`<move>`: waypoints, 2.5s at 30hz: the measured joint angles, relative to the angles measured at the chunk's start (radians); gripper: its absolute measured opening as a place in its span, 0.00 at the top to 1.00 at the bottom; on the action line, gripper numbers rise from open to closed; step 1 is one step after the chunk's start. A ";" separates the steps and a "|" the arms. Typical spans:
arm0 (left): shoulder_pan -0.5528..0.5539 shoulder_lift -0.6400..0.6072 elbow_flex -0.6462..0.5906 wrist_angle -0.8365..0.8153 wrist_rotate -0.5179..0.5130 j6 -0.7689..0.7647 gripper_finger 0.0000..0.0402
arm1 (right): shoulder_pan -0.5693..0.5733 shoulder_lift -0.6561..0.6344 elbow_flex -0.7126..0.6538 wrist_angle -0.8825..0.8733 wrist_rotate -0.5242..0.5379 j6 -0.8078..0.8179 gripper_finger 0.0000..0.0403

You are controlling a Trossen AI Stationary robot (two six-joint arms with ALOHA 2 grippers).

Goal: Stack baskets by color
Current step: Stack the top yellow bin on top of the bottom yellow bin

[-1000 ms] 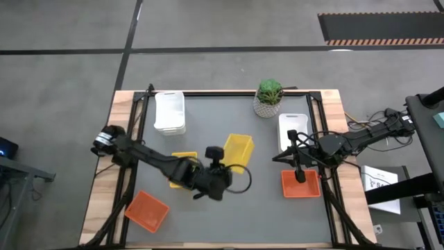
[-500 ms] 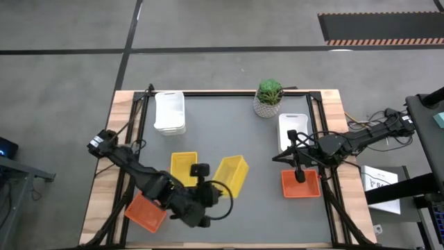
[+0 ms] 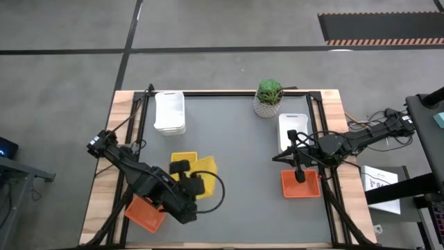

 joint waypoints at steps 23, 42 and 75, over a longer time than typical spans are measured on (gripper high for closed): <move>0.007 0.006 -0.069 -0.158 0.099 -0.105 1.00 | 0.000 0.000 -0.005 -0.007 0.000 0.011 0.98; 0.016 0.006 -0.084 -0.157 0.096 -0.102 1.00 | 0.000 0.000 -0.008 -0.008 0.000 0.008 0.98; 0.016 0.006 -0.338 -0.112 0.026 -0.102 1.00 | 0.000 0.000 -0.010 -0.030 0.000 0.025 0.98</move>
